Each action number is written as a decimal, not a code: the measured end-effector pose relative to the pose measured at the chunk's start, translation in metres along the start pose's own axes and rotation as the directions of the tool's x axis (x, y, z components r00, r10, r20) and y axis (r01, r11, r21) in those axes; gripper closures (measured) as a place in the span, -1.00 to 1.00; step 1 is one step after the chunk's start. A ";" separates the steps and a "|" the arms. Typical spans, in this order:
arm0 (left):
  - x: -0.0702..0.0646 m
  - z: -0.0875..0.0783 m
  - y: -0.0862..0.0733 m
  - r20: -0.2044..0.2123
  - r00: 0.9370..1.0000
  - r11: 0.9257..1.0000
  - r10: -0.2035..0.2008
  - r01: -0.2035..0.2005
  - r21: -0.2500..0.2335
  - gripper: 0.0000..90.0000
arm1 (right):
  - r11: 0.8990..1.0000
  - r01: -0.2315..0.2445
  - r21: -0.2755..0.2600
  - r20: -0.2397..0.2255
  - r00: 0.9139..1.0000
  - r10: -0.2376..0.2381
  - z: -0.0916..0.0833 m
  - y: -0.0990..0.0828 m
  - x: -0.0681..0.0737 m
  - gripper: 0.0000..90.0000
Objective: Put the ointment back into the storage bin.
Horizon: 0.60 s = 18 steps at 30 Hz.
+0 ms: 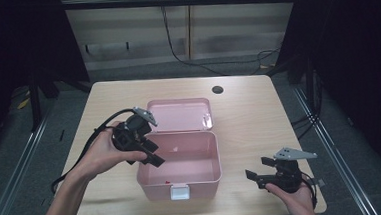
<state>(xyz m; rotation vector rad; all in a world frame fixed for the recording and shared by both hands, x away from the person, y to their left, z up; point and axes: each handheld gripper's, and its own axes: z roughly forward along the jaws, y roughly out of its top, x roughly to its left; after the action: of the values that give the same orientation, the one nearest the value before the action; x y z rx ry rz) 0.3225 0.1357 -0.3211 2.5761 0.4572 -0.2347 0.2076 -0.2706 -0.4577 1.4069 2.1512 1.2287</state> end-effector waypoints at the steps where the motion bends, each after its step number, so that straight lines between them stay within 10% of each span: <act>1: 0.000 -0.001 -0.002 0.003 1.000 1.000 -0.013 0.013 -0.014 -0.07 | 1.000 -0.003 0.002 0.001 1.000 0.003 0.000 0.000 0.000 -0.58; 18: 0.012 -0.025 -0.045 -0.028 0.994 0.992 -0.103 0.101 -0.073 -0.20 | 1.000 -0.003 0.002 0.005 1.000 0.003 0.000 0.000 0.000 -0.58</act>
<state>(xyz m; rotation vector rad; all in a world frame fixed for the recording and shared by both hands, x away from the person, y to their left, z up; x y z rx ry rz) 0.3190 0.1884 -0.3235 2.4931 0.5992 -0.2098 0.2076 -0.2707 -0.4577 1.4134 2.1489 1.2234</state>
